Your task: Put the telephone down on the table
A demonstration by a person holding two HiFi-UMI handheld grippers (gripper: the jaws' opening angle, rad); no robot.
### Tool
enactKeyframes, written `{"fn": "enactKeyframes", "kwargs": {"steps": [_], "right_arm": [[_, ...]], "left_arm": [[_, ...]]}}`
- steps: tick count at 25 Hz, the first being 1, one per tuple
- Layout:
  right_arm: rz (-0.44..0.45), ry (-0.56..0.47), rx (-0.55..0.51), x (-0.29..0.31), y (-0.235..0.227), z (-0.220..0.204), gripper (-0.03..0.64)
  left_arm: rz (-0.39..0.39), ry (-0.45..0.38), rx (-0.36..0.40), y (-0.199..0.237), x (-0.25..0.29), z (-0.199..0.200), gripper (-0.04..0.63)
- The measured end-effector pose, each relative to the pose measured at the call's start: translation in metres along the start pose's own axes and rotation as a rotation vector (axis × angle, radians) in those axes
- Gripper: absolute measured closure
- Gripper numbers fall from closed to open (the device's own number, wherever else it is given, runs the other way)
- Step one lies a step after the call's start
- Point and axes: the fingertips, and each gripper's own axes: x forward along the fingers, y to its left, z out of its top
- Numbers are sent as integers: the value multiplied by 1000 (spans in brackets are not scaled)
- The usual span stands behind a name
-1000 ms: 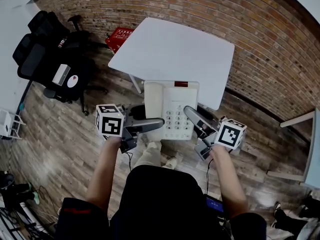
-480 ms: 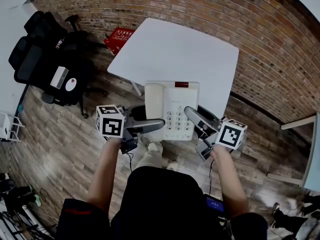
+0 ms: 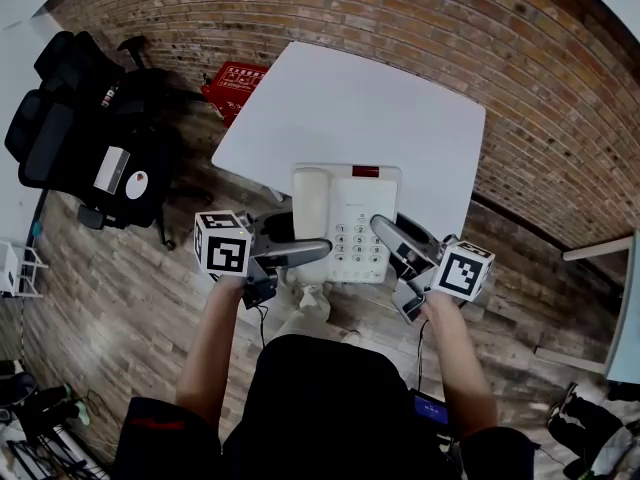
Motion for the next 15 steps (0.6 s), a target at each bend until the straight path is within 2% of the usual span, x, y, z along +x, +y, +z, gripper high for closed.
{"fn": "enactKeyframes", "kwargs": {"steps": [11,15], "right_arm": [[-57,-37,29,63,-25,43,394],[-68,-51,40,75,-31,47,394]], "left_arm": [[-52,48,-15,58,-8,65,160],[-69,66,-23,71,-9,73,160]]}}
